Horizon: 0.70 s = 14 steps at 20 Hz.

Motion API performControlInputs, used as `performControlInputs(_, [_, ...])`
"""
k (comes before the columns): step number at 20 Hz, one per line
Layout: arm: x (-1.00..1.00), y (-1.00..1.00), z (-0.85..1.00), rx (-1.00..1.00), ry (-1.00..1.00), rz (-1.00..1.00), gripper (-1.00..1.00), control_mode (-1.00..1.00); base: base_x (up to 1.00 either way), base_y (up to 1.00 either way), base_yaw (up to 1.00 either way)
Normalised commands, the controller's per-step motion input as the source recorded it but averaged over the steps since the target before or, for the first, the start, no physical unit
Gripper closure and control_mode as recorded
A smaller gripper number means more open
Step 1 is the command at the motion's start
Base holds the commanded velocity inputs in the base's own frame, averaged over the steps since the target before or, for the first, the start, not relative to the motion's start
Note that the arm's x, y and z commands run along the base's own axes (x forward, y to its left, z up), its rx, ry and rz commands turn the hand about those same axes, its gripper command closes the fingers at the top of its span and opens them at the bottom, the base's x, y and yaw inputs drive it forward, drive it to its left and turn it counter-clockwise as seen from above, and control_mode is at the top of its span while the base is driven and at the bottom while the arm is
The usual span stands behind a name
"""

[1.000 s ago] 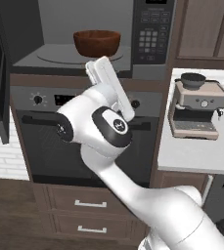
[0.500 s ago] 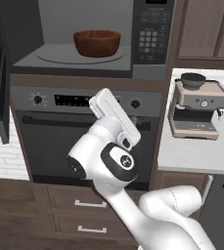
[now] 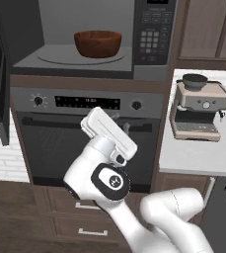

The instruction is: Open the microwave, place the bowl with waffle inside the microwave, then close the microwave door and turn it on.

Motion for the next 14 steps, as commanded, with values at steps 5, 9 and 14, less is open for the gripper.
performControlInputs(5, [-0.06, 0.51, -0.17, -0.12, -0.15, -0.07, 1.0, -1.0, 0.0, 0.0, 0.0])
performControlInputs(9, [-0.25, 0.75, -0.04, -0.15, -0.22, -0.08, 1.0, -1.0, 0.0, 0.0, 0.0])
performControlInputs(14, [-0.29, 0.77, 0.0, -0.15, -0.27, -0.08, 1.0, -1.0, 0.0, 0.0, 0.0])
